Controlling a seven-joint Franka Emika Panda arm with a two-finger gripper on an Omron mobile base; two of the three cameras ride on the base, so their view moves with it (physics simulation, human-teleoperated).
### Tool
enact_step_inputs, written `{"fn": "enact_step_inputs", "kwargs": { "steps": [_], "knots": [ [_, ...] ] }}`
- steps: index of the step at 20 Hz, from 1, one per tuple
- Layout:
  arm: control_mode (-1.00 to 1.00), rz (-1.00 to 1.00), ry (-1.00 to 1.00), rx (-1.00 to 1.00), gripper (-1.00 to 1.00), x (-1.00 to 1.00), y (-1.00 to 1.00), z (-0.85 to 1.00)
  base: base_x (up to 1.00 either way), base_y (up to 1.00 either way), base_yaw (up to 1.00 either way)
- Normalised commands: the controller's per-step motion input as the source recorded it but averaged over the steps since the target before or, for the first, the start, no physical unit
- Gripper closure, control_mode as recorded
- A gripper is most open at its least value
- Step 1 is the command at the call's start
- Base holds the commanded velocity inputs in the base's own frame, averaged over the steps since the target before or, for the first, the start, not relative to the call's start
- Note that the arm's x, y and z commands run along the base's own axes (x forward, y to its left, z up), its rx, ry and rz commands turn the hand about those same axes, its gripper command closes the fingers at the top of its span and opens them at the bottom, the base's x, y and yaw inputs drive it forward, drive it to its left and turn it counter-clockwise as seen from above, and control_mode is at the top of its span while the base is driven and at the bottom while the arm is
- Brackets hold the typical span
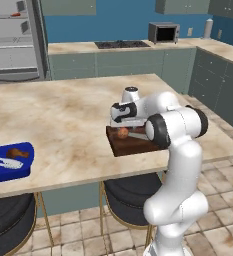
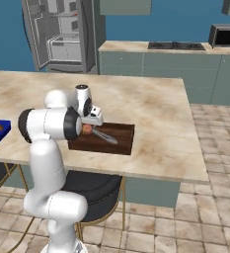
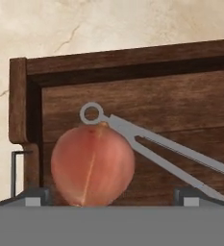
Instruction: Gather the carrot and onion from the fridge and place them on a tray on the dining counter. Then gather the chicken drumstick and fish from the fridge and place them on the other tray.
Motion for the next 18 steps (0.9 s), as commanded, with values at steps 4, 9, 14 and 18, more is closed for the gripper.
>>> {"fn": "enact_step_inputs", "kwargs": {
  "steps": [4,9,14,18],
  "knots": [
    [-1.0,0.0,0.0,0.0,-1.0,-0.53,-0.1,0.23,0.0,0.0,0.0],
    [-1.0,0.01,-0.04,0.0,-1.0,-0.81,0.0,0.28,0.0,0.0,0.0],
    [-1.0,0.0,-0.05,0.02,-1.0,-0.95,-0.07,0.31,0.0,0.0,0.0],
    [-1.0,0.03,-0.09,0.01,-1.0,-0.93,-0.18,0.45,0.0,0.0,0.0]
  ]
}}
